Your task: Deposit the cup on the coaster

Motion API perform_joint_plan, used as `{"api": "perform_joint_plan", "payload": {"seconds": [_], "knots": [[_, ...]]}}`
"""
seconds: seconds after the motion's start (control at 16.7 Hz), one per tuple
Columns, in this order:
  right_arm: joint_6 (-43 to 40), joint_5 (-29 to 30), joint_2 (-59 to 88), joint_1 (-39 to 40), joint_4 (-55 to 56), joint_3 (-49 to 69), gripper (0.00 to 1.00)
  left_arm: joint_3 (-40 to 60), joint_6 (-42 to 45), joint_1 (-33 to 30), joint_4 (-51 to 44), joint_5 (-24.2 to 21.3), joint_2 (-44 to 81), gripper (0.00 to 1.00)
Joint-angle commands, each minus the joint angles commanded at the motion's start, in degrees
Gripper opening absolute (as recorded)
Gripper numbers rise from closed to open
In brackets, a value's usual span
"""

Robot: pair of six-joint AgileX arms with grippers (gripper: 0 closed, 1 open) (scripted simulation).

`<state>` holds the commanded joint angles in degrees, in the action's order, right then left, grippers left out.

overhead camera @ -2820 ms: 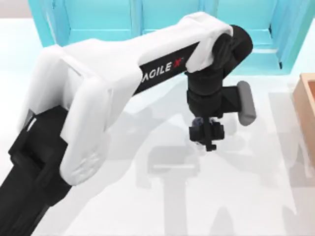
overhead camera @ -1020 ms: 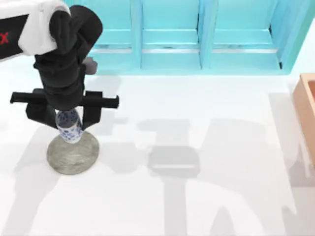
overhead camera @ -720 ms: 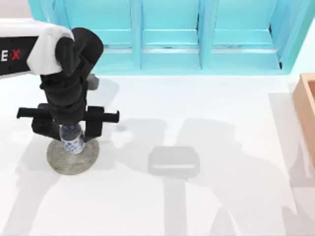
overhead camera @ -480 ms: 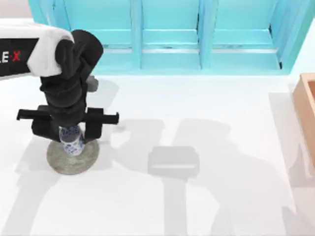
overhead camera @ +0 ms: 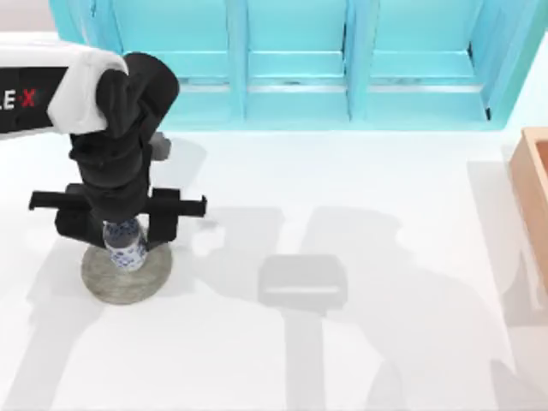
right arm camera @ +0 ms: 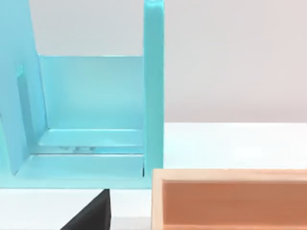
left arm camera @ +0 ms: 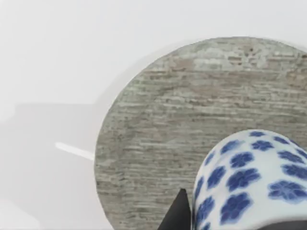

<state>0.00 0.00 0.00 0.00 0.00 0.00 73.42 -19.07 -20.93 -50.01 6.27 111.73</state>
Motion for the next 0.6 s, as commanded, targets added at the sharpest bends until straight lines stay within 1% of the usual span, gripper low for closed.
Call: {"api": "perform_joint_plan", "payload": {"seconds": [0.36, 0.42, 0.6], "knots": [[0.0, 0.0, 0.0, 0.0, 0.0, 0.0, 1.0, 0.0, 0.0, 0.0, 0.0, 0.0, 0.0, 0.98], [0.0, 0.0, 0.0, 0.0, 0.0, 0.0, 1.0, 0.0, 0.0, 0.0, 0.0, 0.0, 0.0, 1.0], [0.0, 0.0, 0.0, 0.0, 0.0, 0.0, 1.0, 0.0, 0.0, 0.0, 0.0, 0.0, 0.0, 1.0]]}}
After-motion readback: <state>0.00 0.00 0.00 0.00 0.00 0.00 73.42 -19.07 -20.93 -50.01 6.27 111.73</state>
